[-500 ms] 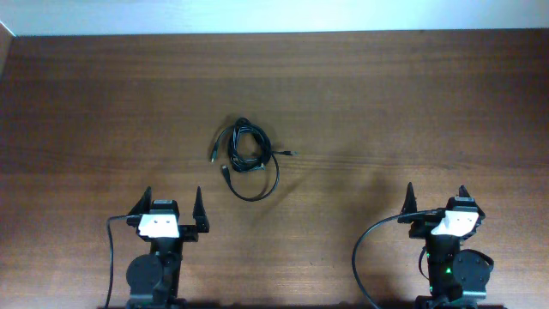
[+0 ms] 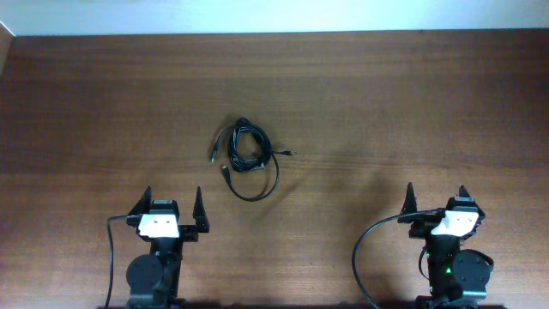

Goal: Untangle cables

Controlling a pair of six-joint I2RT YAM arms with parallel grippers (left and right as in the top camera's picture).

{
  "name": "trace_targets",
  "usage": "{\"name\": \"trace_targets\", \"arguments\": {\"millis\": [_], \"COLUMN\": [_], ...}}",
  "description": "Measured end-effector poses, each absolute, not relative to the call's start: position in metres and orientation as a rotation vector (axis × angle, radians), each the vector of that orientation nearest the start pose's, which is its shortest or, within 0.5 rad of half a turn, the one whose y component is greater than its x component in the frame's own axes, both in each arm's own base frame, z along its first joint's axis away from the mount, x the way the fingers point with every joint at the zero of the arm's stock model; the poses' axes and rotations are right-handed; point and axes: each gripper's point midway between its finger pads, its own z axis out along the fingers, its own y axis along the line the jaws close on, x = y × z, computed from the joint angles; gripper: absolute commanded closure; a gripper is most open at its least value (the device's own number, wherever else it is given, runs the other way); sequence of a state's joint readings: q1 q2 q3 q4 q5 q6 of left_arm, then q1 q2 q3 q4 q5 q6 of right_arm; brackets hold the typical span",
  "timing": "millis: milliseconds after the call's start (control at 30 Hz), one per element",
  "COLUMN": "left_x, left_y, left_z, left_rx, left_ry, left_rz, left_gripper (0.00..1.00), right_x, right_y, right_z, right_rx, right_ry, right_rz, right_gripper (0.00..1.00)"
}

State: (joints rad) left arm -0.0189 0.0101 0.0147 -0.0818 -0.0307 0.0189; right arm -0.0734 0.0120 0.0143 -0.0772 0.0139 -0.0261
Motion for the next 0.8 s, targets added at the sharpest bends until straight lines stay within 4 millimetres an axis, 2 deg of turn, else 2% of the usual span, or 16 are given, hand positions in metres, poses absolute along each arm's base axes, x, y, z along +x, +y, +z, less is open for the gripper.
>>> {"name": "trace_targets", "arguments": {"millis": [667, 800], "left_x": [0.2459, 0.2458], "left_y": [0.0006, -0.0054], "left_z": [0.1583, 0.1585], "left_rx": [0.008, 0.034], "left_ry": [1.648, 1.647], "left_rz": [0.025, -0.004], "left_gripper": [0.01, 0.01], "right_x": [0.2452, 0.2452], "right_y": [-0.0204, -0.0204], "right_z": [0.1588, 0.1588], "right_rx": [0.049, 0.05], "right_ry": [1.646, 1.646], "right_rz": [-0.088, -0.087], "right_gripper": [0.02, 0.02]}}
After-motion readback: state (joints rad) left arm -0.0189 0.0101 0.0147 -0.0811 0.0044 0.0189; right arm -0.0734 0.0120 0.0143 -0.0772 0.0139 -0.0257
